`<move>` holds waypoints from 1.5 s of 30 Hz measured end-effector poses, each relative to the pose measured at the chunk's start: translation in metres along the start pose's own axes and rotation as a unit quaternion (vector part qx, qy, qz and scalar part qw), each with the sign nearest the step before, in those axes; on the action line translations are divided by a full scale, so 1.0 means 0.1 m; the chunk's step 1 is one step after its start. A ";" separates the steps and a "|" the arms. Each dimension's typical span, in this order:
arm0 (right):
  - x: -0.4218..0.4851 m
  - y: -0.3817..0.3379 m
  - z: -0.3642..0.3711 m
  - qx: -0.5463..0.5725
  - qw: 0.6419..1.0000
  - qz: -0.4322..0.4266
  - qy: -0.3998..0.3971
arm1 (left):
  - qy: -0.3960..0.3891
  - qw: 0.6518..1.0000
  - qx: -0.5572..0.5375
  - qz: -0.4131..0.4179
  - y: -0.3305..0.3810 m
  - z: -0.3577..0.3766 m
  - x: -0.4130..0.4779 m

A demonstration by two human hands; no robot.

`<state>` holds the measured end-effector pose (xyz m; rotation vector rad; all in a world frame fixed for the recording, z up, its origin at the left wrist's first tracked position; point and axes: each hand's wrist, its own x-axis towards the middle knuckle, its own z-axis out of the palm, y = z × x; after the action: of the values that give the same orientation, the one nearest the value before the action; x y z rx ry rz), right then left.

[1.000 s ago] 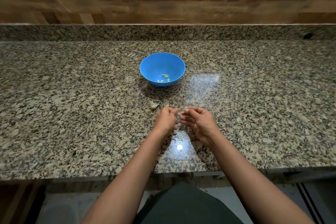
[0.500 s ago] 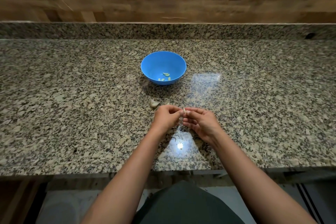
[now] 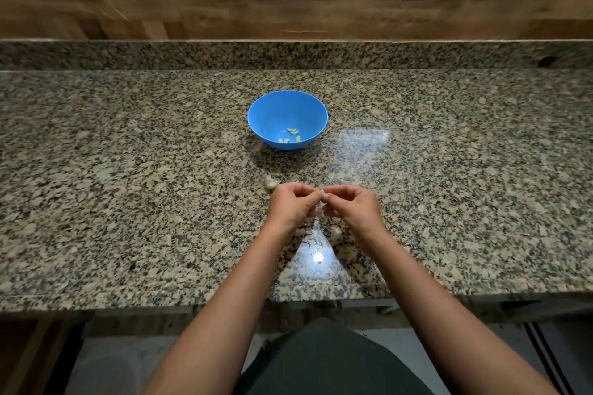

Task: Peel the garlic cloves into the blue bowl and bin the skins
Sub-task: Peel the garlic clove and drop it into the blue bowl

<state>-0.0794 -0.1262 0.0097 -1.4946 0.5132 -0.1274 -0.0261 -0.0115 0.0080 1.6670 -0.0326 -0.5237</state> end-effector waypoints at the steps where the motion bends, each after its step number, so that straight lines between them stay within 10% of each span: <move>1: 0.00 0.00 0.01 -0.007 1.000 -0.005 0.005 | 0.003 1.000 0.001 0.004 0.00 0.00 -0.01; 21: 0.04 -0.04 -0.03 0.079 0.991 0.089 -0.053 | 0.009 0.992 -0.102 -0.071 0.03 0.00 0.01; 32: 0.04 -0.06 -0.01 -0.080 0.996 0.006 -0.043 | 0.004 1.000 -0.023 -0.017 0.03 0.03 -0.02; 40: 0.07 -0.03 -0.06 0.123 0.983 0.122 -0.061 | 0.031 0.999 0.013 -0.013 -0.01 -0.01 0.03; 45: 0.13 0.01 -0.09 0.055 0.993 0.102 -0.029 | 0.056 0.987 0.149 0.005 -0.05 -0.02 0.01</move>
<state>-0.0716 -0.1392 0.0054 -1.3255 0.5994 0.0475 -0.0263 -0.0085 0.0028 1.9848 -0.0372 -0.4318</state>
